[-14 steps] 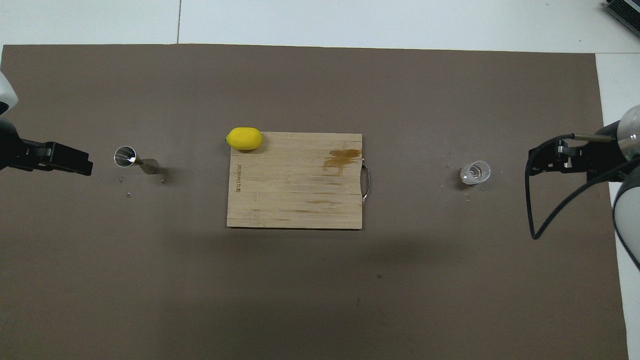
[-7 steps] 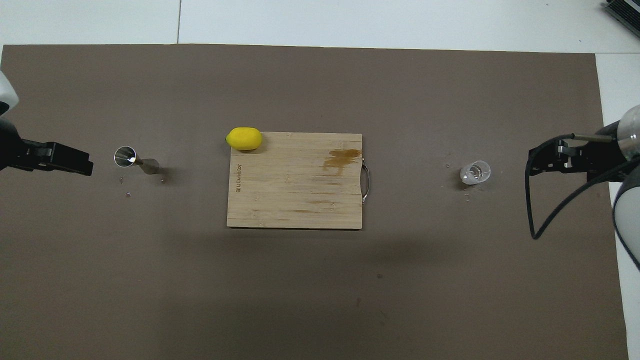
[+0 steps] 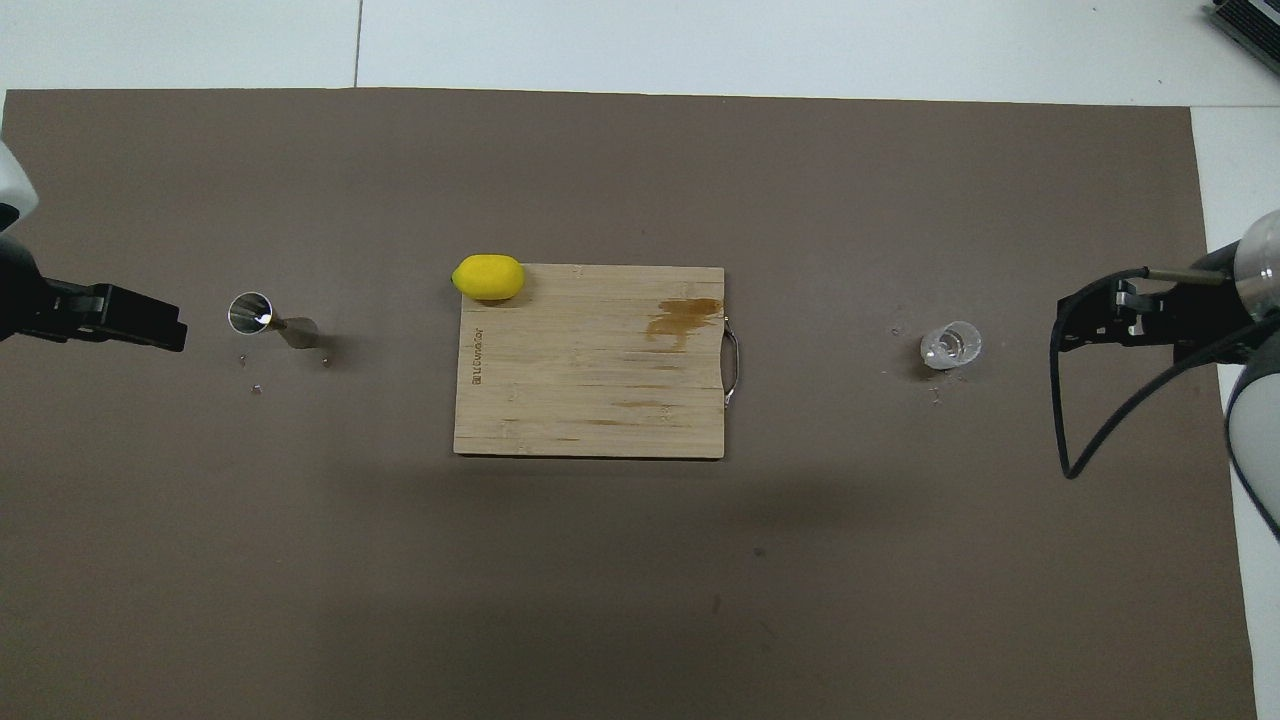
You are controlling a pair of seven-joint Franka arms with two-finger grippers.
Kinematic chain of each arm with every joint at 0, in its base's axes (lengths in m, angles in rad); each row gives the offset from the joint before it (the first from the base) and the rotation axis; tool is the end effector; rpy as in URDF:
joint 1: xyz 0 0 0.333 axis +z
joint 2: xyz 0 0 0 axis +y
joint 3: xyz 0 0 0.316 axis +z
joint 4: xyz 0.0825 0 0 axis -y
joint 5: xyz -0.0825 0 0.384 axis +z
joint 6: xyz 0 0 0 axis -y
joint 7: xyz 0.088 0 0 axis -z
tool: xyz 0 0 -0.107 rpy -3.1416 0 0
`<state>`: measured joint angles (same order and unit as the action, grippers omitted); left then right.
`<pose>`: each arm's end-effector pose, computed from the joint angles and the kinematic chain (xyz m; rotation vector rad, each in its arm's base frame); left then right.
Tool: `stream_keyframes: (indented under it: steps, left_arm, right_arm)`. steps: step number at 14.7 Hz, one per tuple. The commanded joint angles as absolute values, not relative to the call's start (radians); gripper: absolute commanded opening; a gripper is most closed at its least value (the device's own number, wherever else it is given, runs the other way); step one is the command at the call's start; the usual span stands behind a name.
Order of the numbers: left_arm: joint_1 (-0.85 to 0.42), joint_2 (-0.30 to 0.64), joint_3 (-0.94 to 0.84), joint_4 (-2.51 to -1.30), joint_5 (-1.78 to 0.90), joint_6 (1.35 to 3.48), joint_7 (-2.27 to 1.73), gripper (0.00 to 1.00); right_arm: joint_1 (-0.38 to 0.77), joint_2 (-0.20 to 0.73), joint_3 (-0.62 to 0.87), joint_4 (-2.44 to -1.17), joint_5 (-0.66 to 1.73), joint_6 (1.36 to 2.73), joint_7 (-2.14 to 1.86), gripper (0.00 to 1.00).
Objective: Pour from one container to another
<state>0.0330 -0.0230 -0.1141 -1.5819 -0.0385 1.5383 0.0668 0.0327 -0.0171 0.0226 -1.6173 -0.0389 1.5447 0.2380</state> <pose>0.5418 -0.0490 0.6291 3.0971 -0.2307 -0.0326 0.5447 0.0260 0.6099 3.0808 -0.2821 -0.0761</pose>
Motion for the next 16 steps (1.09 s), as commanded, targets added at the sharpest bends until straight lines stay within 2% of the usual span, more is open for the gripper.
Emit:
stream_keyframes:
  steps: [1, 11, 16]
  left_arm:
    - [0.028, -0.052, -0.112, -1.621, -0.029, 1.549, 0.069, 1.00]
    - [0.029, -0.060, -0.112, -1.644, -0.044, 1.595, 0.041, 1.00]
    - [0.038, -0.015, -0.112, -1.632, -0.049, 1.600, -0.026, 1.00]
  right_arm:
    - [0.021, -0.040, 0.023, -1.643, -0.015, 1.552, 0.216, 1.00]
    - [0.021, -0.040, 0.023, -1.643, -0.015, 1.552, 0.216, 1.00]
    - [0.021, -0.040, 0.025, -1.643, -0.015, 1.552, 0.216, 1.00]
